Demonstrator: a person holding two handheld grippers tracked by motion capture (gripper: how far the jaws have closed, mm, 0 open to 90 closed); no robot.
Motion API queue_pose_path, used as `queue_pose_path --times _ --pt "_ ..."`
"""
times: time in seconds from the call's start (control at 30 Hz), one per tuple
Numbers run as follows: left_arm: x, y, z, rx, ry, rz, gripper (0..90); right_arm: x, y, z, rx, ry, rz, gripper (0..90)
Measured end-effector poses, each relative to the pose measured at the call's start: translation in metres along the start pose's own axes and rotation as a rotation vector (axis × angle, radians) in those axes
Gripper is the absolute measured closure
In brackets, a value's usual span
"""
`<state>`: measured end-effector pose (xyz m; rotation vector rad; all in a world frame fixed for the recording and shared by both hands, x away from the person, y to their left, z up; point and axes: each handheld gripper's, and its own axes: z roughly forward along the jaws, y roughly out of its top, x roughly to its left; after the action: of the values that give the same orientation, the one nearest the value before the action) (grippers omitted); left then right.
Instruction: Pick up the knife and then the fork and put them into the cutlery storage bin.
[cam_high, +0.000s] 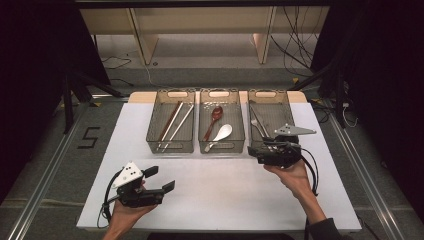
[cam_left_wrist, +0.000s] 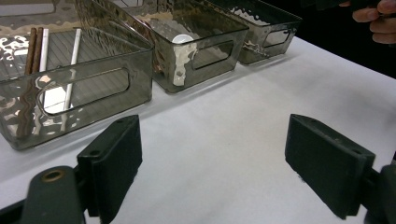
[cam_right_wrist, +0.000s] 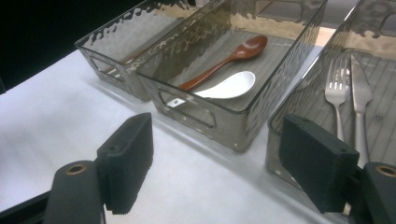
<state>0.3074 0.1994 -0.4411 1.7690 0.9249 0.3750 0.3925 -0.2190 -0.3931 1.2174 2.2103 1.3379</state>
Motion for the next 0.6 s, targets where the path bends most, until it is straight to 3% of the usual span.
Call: queue_pose_path --times 0.6 --pt "0.0 0.0 0.0 0.013 -0.006 0.003 18.3 0.014 -0.03 -0.007 -0.032 0.015 -0.014 26.4"
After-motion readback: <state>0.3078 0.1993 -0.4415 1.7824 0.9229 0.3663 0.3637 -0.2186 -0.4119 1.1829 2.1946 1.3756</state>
